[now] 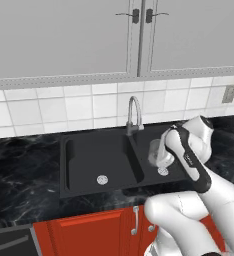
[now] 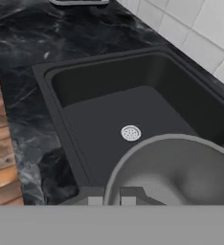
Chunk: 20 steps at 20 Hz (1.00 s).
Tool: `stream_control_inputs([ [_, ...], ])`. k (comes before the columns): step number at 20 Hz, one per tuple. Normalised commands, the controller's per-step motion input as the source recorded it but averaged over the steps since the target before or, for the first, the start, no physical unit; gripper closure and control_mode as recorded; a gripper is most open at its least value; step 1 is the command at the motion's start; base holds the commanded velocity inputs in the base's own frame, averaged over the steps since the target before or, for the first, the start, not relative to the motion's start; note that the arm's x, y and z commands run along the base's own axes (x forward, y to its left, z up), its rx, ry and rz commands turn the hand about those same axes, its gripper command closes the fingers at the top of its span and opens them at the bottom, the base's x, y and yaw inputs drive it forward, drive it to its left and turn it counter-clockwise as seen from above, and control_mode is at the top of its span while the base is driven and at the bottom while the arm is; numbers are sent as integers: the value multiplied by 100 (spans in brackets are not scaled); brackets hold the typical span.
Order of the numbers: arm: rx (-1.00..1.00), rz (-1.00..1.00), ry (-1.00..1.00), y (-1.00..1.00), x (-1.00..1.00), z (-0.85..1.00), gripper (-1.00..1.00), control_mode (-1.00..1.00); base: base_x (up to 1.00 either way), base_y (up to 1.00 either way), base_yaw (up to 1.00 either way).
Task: Place the glass cup in the left basin and the glass cup in the right basin of the sink.
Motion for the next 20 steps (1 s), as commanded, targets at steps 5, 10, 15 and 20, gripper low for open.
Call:
stream_control_inputs([
  [5,0,14,0,66,0,0,100,-100,0,0,0],
  [10,0,10,0,61,9,-7,100,-100,0,0,0],
  [15,0,8,0,50,19,-15,100,-100,0,0,0],
  [20,0,6,-2,40,37,-22,100,-100,0,0,0],
])
